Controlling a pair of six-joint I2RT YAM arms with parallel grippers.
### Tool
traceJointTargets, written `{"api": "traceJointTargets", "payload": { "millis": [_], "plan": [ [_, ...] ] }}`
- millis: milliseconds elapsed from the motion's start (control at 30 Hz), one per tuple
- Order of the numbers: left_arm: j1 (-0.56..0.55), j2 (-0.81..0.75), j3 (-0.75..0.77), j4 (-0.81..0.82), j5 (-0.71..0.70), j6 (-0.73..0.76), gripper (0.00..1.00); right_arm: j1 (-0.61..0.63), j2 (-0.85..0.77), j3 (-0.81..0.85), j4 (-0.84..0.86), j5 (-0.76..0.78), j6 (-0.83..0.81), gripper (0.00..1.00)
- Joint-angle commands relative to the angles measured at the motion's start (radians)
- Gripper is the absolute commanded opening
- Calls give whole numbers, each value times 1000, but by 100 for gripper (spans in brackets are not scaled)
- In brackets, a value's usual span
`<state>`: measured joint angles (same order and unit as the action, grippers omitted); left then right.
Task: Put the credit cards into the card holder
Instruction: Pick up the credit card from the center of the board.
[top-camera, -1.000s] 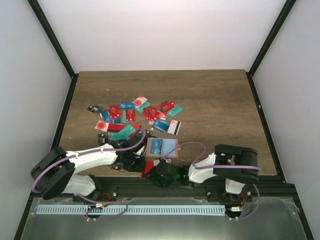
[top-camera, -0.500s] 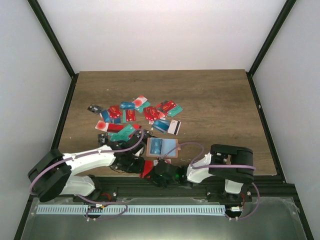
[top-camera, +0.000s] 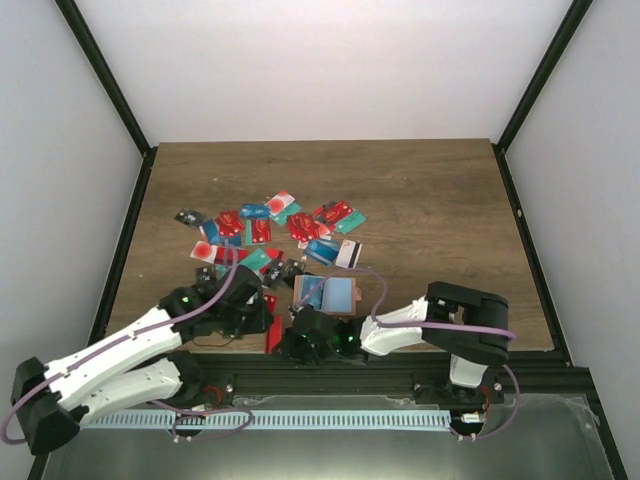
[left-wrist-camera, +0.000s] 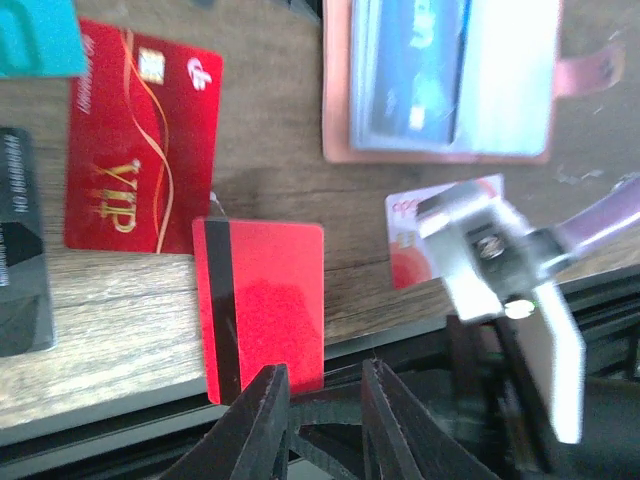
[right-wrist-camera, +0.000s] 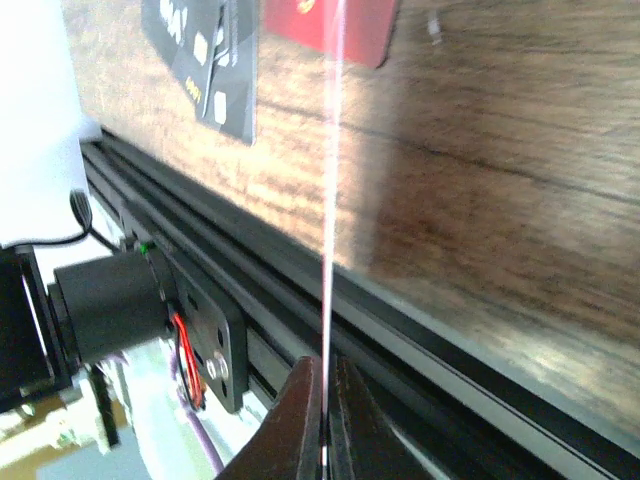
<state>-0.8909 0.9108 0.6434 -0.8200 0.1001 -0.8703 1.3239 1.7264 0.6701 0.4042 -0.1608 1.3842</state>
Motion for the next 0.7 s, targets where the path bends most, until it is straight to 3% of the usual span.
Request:
{"api": "traceJointTargets", "payload": {
  "millis": [0,333,500,667],
  "plan": [
    [-3,-101,103,-164,-123,-60,24,-2,-70,46,-133,-37,-178,1],
    [-2,-169,387,-288,-220,-17,37,-80,-246,237,-368,-107,-393,1],
    [-1,-155,452,-194,-196,74,43,-215,-415,195,-396,-199,-440,1],
    [2,-90,523,-32,-64,149,50,-376,-585,105,-371,-342,-459,1]
  ]
}}
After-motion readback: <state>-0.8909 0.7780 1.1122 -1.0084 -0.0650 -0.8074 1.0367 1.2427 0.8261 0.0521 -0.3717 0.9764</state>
